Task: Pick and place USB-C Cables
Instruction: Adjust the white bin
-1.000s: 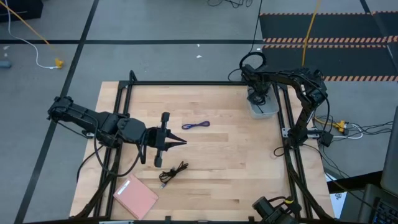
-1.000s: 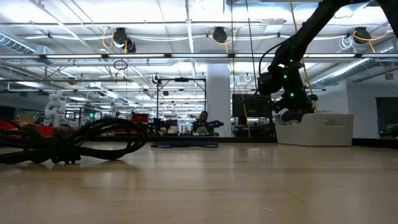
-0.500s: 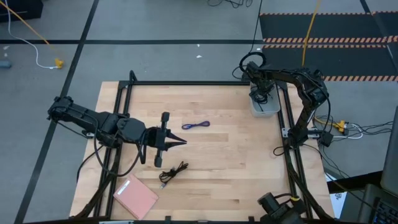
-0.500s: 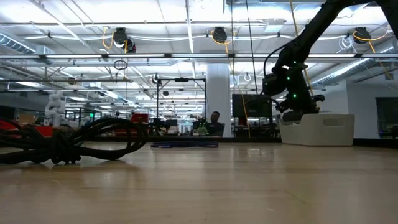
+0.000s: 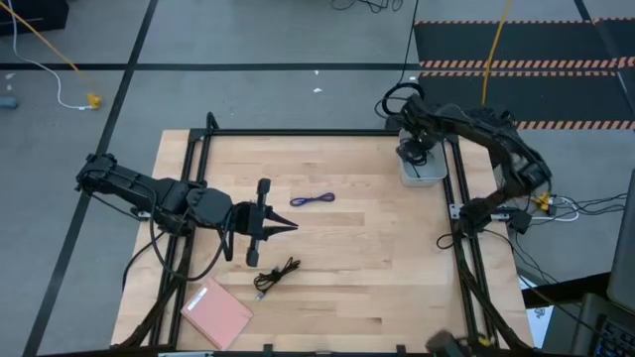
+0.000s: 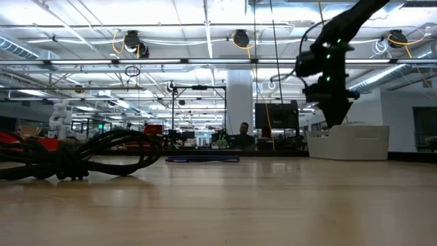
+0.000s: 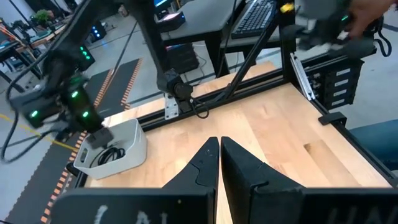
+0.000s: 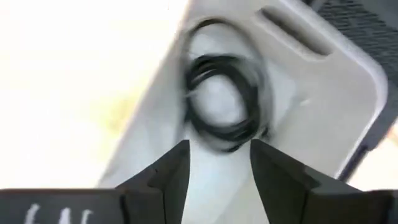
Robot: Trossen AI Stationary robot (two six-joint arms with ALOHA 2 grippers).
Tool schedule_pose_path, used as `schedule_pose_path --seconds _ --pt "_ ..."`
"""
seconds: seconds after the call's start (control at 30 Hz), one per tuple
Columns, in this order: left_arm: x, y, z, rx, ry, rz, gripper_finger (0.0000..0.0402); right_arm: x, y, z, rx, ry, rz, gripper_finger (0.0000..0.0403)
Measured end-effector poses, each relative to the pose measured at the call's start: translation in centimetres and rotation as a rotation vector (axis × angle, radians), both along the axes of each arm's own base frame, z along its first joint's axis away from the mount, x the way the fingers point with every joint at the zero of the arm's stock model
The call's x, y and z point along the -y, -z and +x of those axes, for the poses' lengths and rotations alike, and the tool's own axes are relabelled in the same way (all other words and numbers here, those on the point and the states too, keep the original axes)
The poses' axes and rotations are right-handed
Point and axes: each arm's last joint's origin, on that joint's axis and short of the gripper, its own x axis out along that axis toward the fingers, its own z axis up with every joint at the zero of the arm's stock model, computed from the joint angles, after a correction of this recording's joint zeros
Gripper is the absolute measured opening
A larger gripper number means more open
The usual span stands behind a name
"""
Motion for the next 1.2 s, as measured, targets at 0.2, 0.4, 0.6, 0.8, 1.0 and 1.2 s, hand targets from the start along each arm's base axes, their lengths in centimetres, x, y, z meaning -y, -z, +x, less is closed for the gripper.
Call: schedule_pose_path --seconds 0.2,0.4,0.6,0.8,1.0,1.2 --pt "0.0 0.0 0.0 -0.004 -0.001 -0.003 0.0021 -7.7 -1.2 -0.3 0.129 -0.170 -0.054 0.0143" --pt "0.0 -0.1 0.0 0.010 0.000 -0.007 0.0021 -13.9 -1.4 0.0 0.274 -0.237 -0.077 0.0111" --pt "0.0 -0.4 0.1 0.041 0.001 -0.013 0.0021 -16.4 0.2 1.6 0.228 -0.313 -0.154 0.0066" --pt "0.0 -0.5 0.1 0.047 -0.002 -0.015 0.0021 -15.7 3.6 3.3 0.166 -0.262 -0.223 0.0019" --pt "0.0 -0.4 0.1 0.046 0.000 -0.005 0.0021 -14.3 5.2 3.7 0.052 -0.223 -0.246 0.0004" --pt "0.1 -0.2 0.4 0.035 -0.002 -0.008 0.0021 -12.7 6.3 3.7 -0.030 -0.191 -0.260 0.0006"
